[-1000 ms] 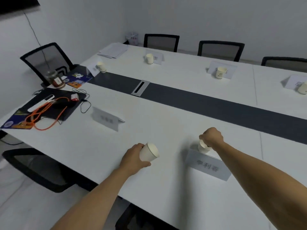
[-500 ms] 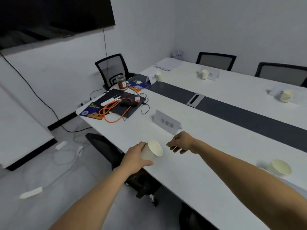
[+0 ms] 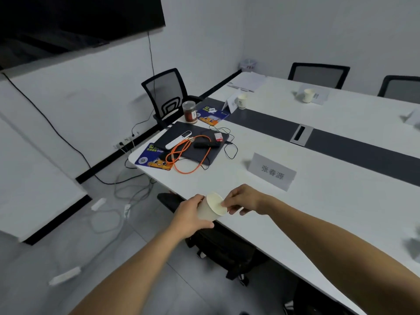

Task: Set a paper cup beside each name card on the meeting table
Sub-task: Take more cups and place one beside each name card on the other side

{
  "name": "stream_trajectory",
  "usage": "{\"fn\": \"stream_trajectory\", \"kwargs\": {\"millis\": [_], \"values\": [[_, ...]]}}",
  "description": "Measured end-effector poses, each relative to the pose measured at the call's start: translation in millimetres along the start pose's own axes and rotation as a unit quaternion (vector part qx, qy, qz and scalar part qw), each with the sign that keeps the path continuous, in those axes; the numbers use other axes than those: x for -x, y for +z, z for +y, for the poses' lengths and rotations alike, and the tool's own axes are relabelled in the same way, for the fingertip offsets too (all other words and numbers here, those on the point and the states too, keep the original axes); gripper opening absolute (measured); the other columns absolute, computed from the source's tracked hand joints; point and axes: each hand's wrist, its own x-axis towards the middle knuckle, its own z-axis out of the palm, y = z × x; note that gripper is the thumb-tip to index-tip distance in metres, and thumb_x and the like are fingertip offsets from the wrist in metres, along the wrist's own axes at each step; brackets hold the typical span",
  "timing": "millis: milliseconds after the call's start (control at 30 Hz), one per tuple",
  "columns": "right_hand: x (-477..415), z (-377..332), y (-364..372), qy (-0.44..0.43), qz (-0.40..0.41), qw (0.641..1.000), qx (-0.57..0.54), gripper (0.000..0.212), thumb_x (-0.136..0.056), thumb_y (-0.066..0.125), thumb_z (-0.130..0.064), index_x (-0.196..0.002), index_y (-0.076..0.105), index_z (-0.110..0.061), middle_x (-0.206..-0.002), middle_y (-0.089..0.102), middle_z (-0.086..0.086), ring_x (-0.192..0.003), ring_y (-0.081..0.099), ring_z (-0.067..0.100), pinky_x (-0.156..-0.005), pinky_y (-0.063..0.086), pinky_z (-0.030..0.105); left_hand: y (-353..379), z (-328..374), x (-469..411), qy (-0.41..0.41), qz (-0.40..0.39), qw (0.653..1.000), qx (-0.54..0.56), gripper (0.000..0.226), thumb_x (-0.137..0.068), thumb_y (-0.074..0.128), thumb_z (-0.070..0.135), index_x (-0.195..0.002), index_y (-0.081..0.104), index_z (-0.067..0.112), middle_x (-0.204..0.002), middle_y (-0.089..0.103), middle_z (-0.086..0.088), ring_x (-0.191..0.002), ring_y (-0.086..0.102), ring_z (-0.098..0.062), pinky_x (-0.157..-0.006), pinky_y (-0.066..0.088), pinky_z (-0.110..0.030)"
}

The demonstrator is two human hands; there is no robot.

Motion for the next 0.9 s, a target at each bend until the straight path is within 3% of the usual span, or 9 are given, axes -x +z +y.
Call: {"fn": "stream_trajectory", "kwargs": {"millis": [200,433,700,900], "values": [[-51,-14,-21,0.025,0.022,0.999,-0.001,0.01,-0.082,0.074,-0.013,-0.077,0.067,-0.01,-0.058,0.07,0.0,-0.059,0.068,0.011,-0.049,0.043,0.019,-13,-10,-66,0.019,-0.031,0.999,-0.031,0.073,-0.061,0.087,0.036,-0.123,0.053,0.021,-0.118,0.061,0.003,-0.104,0.058,-0.018,-0.09,0.052,-0.039],[-100,-22,-106,0.056,0.18,0.981,-0.04,0.01,-0.087,0.064,-0.008,-0.092,0.067,0.0,-0.068,0.069,0.01,-0.056,0.064,0.017,-0.049,0.039,0.022,-23,-19,-168,0.006,-0.079,0.993,-0.087,0.064,-0.081,0.075,0.036,-0.135,0.047,0.019,-0.131,0.055,-0.004,-0.12,0.053,-0.02,-0.097,0.046,-0.033],[-128,-3,-212,0.137,0.426,0.891,-0.076,0.013,-0.089,0.062,-0.01,-0.098,0.069,-0.003,-0.079,0.073,0.013,-0.066,0.064,0.021,-0.05,0.043,0.024,0,-22,-270,0.04,-0.15,0.976,-0.154,0.054,-0.088,0.066,0.036,-0.135,0.048,0.015,-0.133,0.053,-0.007,-0.123,0.05,-0.024,-0.098,0.043,-0.033],[-158,31,-247,0.228,0.5,0.831,-0.09,0.016,-0.086,0.061,-0.014,-0.096,0.07,-0.005,-0.072,0.073,0.008,-0.067,0.069,0.02,-0.061,0.055,0.032,36,-37,-340,0.104,-0.192,0.947,-0.236,0.052,-0.093,0.056,0.04,-0.136,0.046,0.014,-0.134,0.047,-0.007,-0.125,0.046,-0.026,-0.099,0.044,-0.038]]}}
